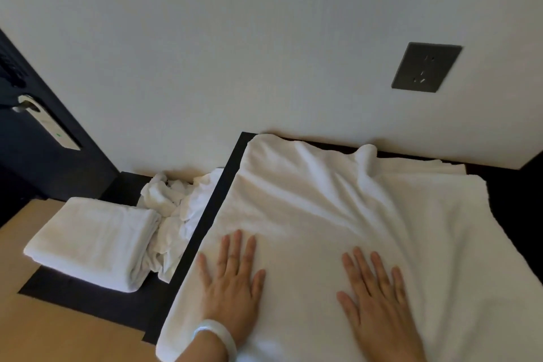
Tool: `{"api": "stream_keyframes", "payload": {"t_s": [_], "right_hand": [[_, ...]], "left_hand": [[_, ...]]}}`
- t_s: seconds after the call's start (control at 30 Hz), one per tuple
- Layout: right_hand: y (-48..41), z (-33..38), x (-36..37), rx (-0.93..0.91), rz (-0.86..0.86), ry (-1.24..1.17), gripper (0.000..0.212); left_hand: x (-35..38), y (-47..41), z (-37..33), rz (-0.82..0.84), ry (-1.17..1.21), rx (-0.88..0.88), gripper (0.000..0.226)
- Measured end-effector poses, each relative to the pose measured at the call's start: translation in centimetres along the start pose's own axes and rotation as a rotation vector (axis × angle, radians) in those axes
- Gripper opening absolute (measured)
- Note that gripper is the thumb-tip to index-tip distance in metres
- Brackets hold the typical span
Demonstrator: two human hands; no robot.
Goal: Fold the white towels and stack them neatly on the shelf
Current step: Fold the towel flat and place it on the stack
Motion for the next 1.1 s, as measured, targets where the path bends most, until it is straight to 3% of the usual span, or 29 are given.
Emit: {"api": "stream_keyframes", "payload": {"t_s": [0.2,0.33,0.57,0.63,0.7,0.77,0.87,1.0,1.1], "right_hand": [[-0.4,1.1,-0.5,0.028,0.086,-0.02,0.064],[-4.7,0.4,-0.1,0.079,0.225,-0.036,0.065],[-10.3,-1.2,0.7,-0.015,0.221,0.004,0.056],[-12.5,-1.3,-1.1,-0.037,0.177,-0.01,0.041],[-15.8,-2.0,-2.9,-0.006,0.116,-0.18,0.023],[-19.3,-3.9,-4.2,0.061,0.008,-0.275,0.022],[-24.5,-6.8,-4.3,0.119,-0.107,-0.218,0.031],[-29.1,-8.9,-2.1,0.237,0.283,-0.276,0.037],[-31.0,-9.4,-0.5,0.244,0.489,-0.135,0.023]], "left_hand": [[-0.5,-1.3,-1.6,0.135,0.023,0.146,0.064],[0.1,-6.0,-1.5,0.271,0.001,0.089,0.066],[-0.7,-12.6,1.0,0.257,-0.02,-0.039,0.105],[-1.2,-14.6,0.9,0.315,-0.014,-0.06,0.088],[-2.0,-17.1,0.6,0.311,0.032,-0.08,0.067],[-2.9,-20.0,0.5,0.245,0.102,-0.102,0.065],[-3.3,-24.6,1.4,0.246,0.335,-0.223,0.06],[-3.2,-29.8,2.3,0.383,0.751,-0.401,0.016],[-2.6,-32.1,2.8,0.487,1.078,-0.579,0.031]]}}
Point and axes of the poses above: each hand's wrist, its own y-axis away from the middle knuckle, its own x-axis out of the palm, z = x × y, the point moved 5 cm from there along -y, towards the middle knuckle, and after that the axes turned 2 degrees about -x, right-handed, at the moved point
